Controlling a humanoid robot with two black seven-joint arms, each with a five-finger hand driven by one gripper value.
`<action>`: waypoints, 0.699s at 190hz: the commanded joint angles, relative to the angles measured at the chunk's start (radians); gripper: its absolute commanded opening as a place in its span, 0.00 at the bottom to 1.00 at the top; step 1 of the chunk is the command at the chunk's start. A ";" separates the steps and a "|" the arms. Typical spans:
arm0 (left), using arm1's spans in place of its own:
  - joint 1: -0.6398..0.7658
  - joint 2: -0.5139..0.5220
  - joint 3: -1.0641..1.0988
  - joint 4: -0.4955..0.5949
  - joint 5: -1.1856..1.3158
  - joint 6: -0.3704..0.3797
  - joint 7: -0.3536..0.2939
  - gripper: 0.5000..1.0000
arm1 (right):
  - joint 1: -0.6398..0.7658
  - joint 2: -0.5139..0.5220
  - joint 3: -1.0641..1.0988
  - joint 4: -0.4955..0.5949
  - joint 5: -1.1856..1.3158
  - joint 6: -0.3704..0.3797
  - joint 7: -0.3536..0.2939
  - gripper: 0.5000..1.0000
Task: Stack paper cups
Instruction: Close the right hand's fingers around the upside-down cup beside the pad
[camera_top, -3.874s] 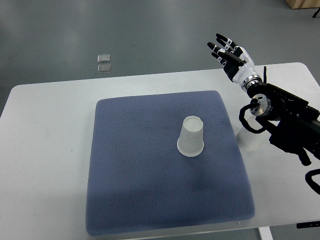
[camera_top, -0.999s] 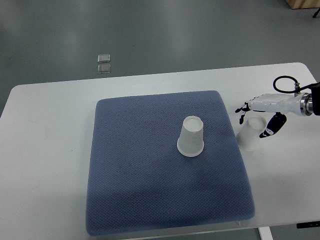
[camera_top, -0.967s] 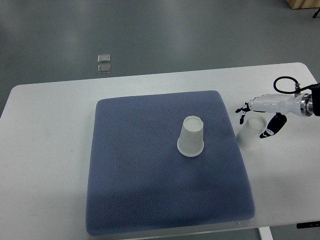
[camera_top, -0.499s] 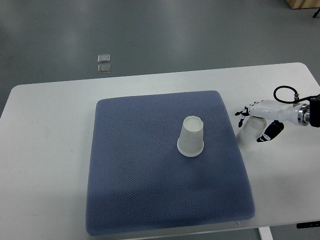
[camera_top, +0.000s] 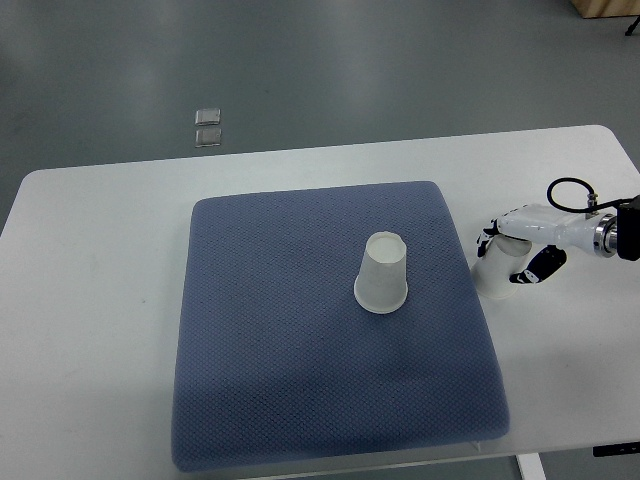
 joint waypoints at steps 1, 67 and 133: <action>0.000 0.000 0.001 0.000 0.001 0.000 -0.001 1.00 | 0.000 0.004 0.001 -0.006 0.002 0.000 0.000 0.51; 0.000 0.000 -0.001 0.000 0.001 0.001 0.001 1.00 | 0.008 -0.001 0.001 -0.008 0.005 0.006 0.000 0.43; 0.000 0.000 -0.001 0.000 0.001 0.000 -0.001 1.00 | 0.020 -0.033 0.014 -0.006 0.005 0.014 0.000 0.43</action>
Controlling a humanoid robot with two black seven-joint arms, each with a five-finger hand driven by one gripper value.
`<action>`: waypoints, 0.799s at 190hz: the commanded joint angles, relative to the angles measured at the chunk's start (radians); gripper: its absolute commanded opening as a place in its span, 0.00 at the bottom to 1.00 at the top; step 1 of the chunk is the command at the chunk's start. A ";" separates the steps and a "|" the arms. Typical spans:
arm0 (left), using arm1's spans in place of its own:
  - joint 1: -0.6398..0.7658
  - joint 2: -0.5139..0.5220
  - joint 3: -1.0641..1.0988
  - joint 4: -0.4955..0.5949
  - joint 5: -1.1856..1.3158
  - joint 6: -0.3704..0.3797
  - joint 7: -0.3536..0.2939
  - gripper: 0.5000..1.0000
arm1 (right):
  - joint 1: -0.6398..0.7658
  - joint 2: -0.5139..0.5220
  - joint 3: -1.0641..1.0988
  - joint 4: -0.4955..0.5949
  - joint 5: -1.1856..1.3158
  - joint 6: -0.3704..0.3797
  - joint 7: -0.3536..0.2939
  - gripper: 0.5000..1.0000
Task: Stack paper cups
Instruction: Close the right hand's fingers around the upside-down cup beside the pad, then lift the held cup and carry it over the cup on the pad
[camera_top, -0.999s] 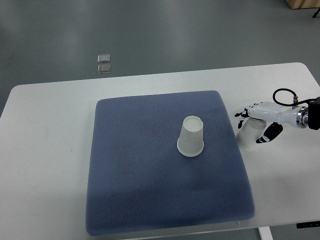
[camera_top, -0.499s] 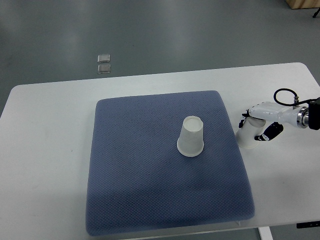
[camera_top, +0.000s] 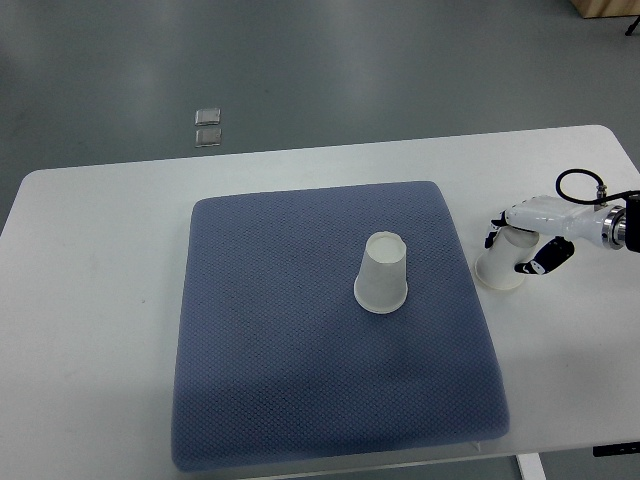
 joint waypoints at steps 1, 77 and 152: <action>0.000 0.000 0.001 0.000 0.000 0.000 -0.001 1.00 | 0.009 -0.008 0.007 0.001 0.000 0.004 0.000 0.43; 0.000 0.000 -0.001 0.000 -0.001 0.001 0.001 1.00 | 0.184 -0.027 0.007 0.021 0.002 0.154 0.009 0.43; 0.000 0.000 -0.001 0.000 -0.001 0.000 0.001 1.00 | 0.322 -0.061 0.007 0.140 0.003 0.286 0.011 0.43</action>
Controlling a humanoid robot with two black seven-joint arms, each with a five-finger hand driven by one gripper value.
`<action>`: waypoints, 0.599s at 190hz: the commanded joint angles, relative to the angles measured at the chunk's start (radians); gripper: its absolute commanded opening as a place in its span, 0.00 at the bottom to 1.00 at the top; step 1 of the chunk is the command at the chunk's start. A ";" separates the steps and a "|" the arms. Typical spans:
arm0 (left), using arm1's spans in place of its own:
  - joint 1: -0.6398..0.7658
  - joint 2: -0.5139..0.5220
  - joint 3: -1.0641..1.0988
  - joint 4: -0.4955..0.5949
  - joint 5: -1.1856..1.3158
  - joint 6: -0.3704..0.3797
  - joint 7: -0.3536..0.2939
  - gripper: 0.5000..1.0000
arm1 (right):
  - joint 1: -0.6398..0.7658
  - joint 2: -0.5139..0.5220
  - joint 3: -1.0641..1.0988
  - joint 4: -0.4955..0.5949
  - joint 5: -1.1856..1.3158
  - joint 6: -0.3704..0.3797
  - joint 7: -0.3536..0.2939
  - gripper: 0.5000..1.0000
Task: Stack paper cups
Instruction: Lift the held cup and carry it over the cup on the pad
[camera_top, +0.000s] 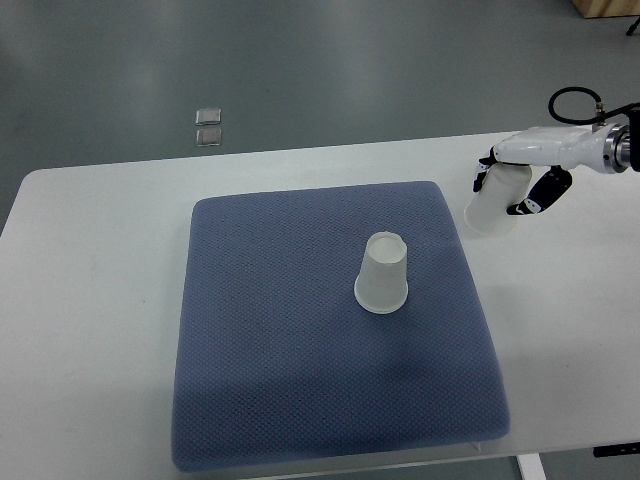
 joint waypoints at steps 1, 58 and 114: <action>0.000 0.000 -0.001 0.000 -0.001 0.000 0.001 1.00 | 0.035 -0.007 0.002 0.035 0.002 0.035 0.003 0.43; 0.000 0.000 0.001 0.000 0.001 0.000 -0.001 1.00 | 0.187 0.003 0.003 0.127 0.029 0.144 0.002 0.43; 0.000 0.000 0.001 0.000 0.001 0.000 -0.001 1.00 | 0.226 0.029 0.003 0.196 0.094 0.214 0.002 0.43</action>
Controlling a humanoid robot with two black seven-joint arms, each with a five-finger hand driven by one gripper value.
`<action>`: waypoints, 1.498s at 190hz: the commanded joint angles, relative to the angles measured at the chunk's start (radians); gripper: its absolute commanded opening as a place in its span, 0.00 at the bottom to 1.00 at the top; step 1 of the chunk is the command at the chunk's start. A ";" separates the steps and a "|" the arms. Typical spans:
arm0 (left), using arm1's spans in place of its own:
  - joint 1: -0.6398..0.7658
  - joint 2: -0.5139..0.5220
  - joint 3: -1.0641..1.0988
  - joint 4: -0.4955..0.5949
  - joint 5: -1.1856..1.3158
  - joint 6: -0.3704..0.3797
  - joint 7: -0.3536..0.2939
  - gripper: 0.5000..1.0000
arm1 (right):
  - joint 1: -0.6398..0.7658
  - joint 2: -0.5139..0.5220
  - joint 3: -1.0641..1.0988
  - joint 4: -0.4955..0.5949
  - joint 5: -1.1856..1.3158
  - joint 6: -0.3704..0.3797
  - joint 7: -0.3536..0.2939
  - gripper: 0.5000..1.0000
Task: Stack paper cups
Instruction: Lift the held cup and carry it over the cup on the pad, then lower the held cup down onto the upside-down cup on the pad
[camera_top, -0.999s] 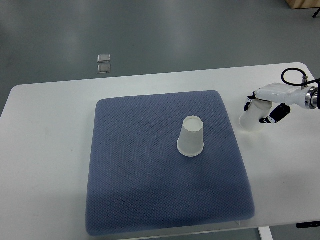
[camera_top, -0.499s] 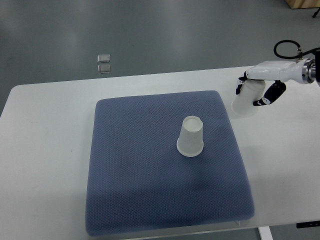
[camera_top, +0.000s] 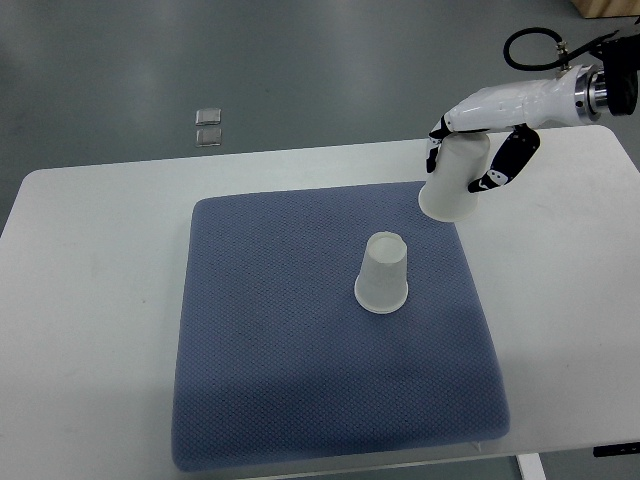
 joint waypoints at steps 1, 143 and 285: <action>0.000 0.000 0.000 0.000 0.001 0.000 -0.001 1.00 | 0.004 0.016 0.000 0.019 0.026 0.014 0.000 0.43; 0.000 0.000 0.000 0.000 -0.001 0.000 0.001 1.00 | -0.030 0.114 0.000 0.014 0.076 -0.017 -0.011 0.43; 0.000 0.000 0.000 0.000 -0.001 0.000 -0.001 1.00 | -0.084 0.115 0.000 0.012 0.075 -0.052 -0.011 0.45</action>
